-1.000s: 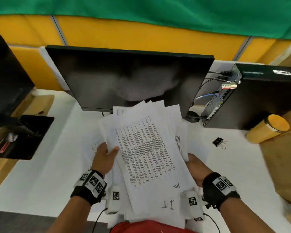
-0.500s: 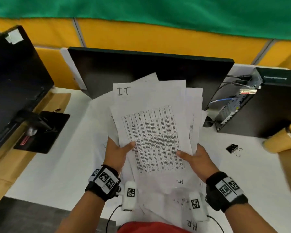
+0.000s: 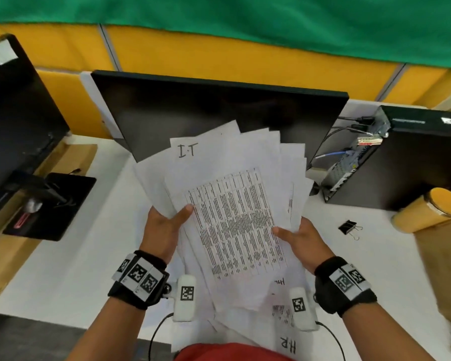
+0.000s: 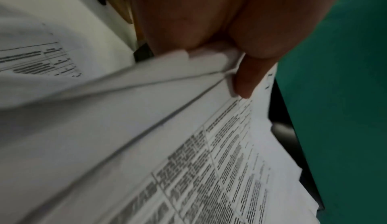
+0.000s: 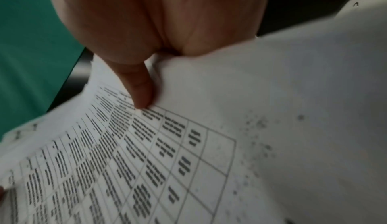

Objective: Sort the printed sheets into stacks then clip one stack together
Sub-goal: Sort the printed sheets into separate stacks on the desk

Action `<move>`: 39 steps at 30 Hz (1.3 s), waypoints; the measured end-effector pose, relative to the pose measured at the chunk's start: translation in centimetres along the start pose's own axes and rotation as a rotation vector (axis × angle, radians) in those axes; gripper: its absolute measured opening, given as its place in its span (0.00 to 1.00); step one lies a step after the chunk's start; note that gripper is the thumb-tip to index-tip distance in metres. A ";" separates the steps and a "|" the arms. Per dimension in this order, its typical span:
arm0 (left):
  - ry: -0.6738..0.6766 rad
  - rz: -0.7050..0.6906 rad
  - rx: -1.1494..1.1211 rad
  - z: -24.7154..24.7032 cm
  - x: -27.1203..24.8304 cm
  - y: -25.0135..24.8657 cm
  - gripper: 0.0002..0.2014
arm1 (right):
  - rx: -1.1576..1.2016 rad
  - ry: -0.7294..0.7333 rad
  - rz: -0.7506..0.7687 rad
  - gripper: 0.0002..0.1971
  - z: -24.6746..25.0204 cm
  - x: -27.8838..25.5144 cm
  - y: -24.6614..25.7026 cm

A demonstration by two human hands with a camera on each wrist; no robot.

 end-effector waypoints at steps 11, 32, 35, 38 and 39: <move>0.093 -0.088 0.034 -1.1 0.1 -2.7 0.26 | -0.002 -0.082 0.112 0.10 -1.6 0.3 0.5; -0.010 0.188 0.339 0.4 -0.2 3.4 0.15 | -0.136 -0.086 0.059 0.11 -2.2 -0.4 -2.3; -0.002 0.275 0.421 0.7 -0.2 5.5 0.16 | -0.222 -0.060 -0.062 0.18 -2.5 -0.1 -4.6; -0.011 0.278 0.439 0.4 -0.3 6.6 0.19 | -0.199 -0.128 -0.115 0.19 -2.4 -0.2 -5.5; -0.017 0.271 0.425 0.5 -0.2 6.5 0.19 | -0.184 -0.148 -0.099 0.19 -2.3 -0.1 -5.2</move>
Point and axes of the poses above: each hand's wrist, its own x-axis towards the middle knuckle, its own z-axis out of the back of the hand, y = z × x, the point moved 2 cm from there along x, towards the middle knuckle, and after that the axes turned 10 degrees about y, right-handed, at the moved point
